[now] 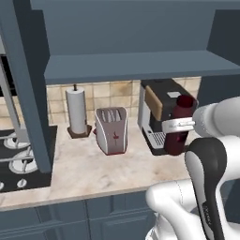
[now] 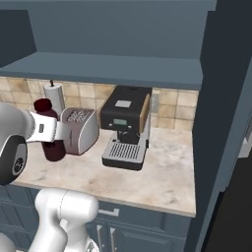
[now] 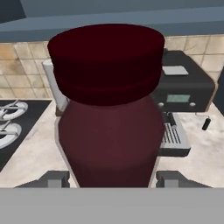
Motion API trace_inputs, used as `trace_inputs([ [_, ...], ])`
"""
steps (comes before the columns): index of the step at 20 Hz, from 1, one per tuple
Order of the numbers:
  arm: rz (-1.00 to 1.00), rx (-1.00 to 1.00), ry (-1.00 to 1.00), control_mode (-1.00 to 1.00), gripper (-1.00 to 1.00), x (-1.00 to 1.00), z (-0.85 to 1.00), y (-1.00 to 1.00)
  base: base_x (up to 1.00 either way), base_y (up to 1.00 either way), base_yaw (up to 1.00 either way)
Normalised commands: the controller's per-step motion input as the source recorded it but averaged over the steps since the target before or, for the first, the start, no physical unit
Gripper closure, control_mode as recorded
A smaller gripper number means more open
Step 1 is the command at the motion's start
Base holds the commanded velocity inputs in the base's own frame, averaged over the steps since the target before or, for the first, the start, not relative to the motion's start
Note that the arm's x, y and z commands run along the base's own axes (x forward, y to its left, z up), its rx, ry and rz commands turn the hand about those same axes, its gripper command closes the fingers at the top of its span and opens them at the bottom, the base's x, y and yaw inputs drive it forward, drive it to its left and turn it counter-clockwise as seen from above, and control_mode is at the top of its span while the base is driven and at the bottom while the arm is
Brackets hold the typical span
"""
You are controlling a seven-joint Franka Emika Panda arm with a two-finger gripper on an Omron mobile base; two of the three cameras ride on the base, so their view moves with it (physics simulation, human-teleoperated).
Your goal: Sort all alcoholic drinks to one cabinet, and non-alcoholic drinks to the other.
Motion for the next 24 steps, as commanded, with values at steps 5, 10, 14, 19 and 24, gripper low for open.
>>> trace_inputs([
  [5,0.02,0.0,0.0,-1.0,1.0,0.0,0.0,0.0,0.1,0.0,0.05],
  [10,0.02,0.0,-0.07,-1.0,1.0,0.0,0.25,0.0,0.0,0.0,0.0],
  [14,0.0,-0.04,-0.22,-1.0,1.0,0.0,0.66,0.0,0.0,0.0,0.0],
  [19,-0.04,-0.05,-0.2,-1.0,1.0,0.04,0.7,0.13,0.0,0.0,0.0],
  [24,-0.08,0.0,-0.1,-1.0,1.0,0.08,0.8,0.0,0.0,0.0,0.0],
])
